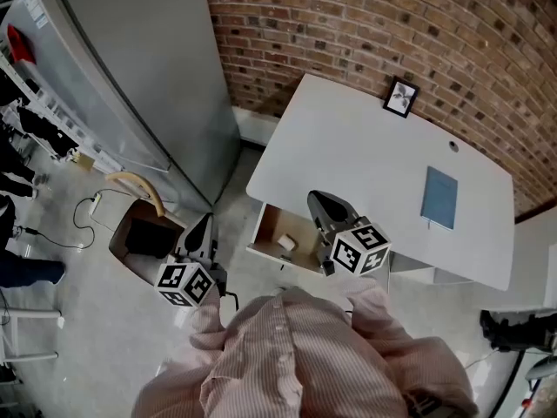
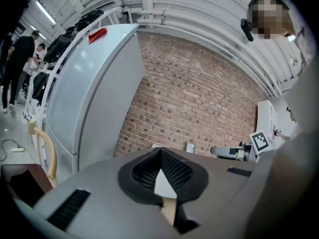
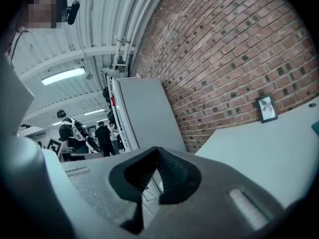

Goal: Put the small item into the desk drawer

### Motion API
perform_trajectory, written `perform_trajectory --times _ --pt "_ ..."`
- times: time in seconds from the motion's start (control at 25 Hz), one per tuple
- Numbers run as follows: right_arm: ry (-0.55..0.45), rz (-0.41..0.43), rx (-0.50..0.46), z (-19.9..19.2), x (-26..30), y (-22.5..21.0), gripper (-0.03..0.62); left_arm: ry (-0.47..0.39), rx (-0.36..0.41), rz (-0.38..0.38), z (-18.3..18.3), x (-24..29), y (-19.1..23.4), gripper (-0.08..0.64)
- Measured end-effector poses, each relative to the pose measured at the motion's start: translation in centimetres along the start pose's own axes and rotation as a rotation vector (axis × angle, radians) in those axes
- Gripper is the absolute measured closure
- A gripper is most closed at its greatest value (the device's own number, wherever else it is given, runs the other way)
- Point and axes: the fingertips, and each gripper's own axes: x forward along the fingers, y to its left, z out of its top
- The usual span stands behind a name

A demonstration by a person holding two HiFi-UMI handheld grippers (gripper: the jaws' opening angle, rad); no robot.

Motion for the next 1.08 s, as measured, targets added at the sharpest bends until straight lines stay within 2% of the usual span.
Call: perform_trajectory --times 0.48,0.64,1.08 --pt "-0.035 0.004 -0.062 1.8 -0.9 -0.2 0.586 -0.037 0.046 0.009 1.9 -0.4 -0.6 0.561" --pt "-0.034 0.005 -0.105 2.2 -1.0 -0.3 0.586 -0.028 0.106 0.018 2.4 -0.3 -1.1 0.561" --pt "-0.042 -0.006 -0.125 2.5 -1.3 -1.2 0.586 -0.033 0.108 0.027 2.5 -0.1 -1.3 0.561"
